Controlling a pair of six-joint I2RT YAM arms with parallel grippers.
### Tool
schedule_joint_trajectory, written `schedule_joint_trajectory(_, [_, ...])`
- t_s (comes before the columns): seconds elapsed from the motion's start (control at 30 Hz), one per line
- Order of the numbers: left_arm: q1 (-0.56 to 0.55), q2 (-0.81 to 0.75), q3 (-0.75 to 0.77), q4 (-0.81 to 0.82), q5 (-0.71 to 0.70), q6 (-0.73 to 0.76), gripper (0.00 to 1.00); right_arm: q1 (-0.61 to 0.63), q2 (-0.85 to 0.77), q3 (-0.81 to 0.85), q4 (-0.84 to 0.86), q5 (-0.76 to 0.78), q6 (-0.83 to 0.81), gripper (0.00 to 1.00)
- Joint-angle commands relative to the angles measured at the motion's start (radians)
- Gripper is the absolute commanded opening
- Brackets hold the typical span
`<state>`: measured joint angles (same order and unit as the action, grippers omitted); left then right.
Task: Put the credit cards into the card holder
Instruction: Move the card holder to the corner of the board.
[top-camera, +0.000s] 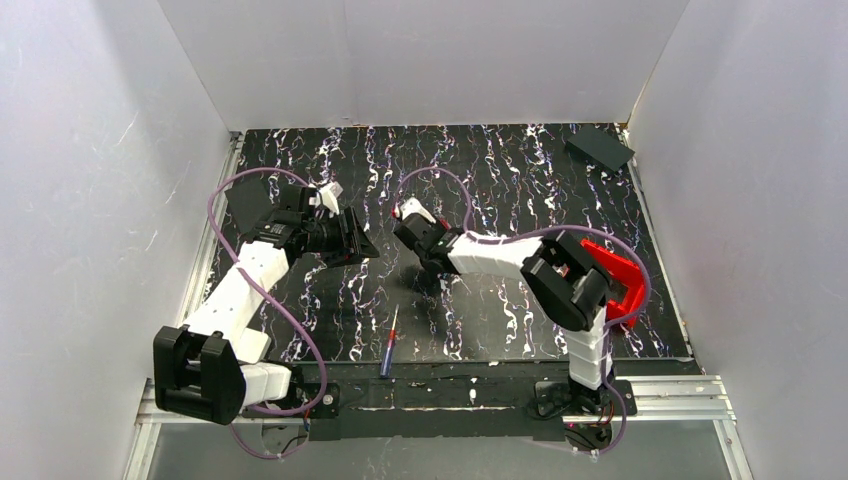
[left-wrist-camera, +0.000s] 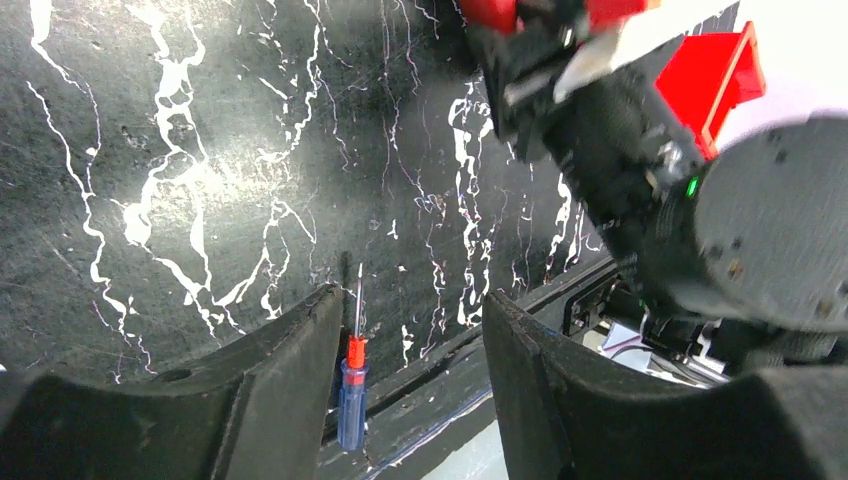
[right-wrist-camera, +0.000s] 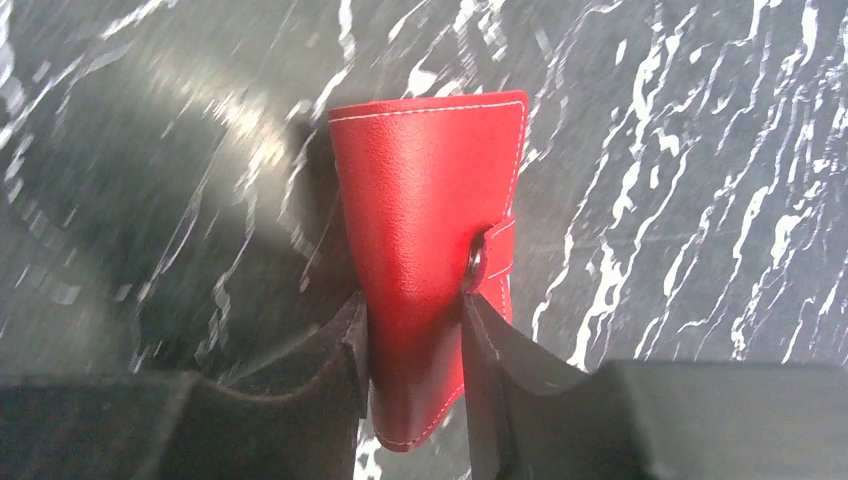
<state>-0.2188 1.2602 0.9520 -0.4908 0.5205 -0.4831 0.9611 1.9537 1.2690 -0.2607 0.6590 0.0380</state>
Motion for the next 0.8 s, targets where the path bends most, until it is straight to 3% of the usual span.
schedule_joint_trajectory(0.0, [0.006,-0.031,-0.02,0.026,-0.018,0.008,0.53,-0.116,0.129,0.101,0.038,0.03,0.047,0.36])
schedule_joint_trajectory(0.1, [0.006,-0.019,-0.031,0.046,0.01,-0.001,0.53,-0.223,0.243,0.26,0.01,0.001,0.027,0.36])
schedule_joint_trajectory(0.23, [0.005,0.0,-0.033,0.065,0.048,-0.013,0.52,-0.357,0.448,0.596,-0.103,-0.047,-0.008,0.36])
schedule_joint_trajectory(0.43, [0.005,0.018,-0.007,0.083,0.098,-0.029,0.52,-0.424,0.696,0.971,-0.142,-0.131,-0.199,0.42])
schedule_joint_trajectory(0.6, [0.004,0.013,0.018,0.067,0.103,-0.029,0.52,-0.462,0.84,1.209,-0.197,-0.177,-0.19,0.52])
schedule_joint_trajectory(0.77, [0.005,0.015,0.052,0.038,0.102,-0.019,0.52,-0.459,0.785,1.213,-0.157,-0.188,-0.167,0.76])
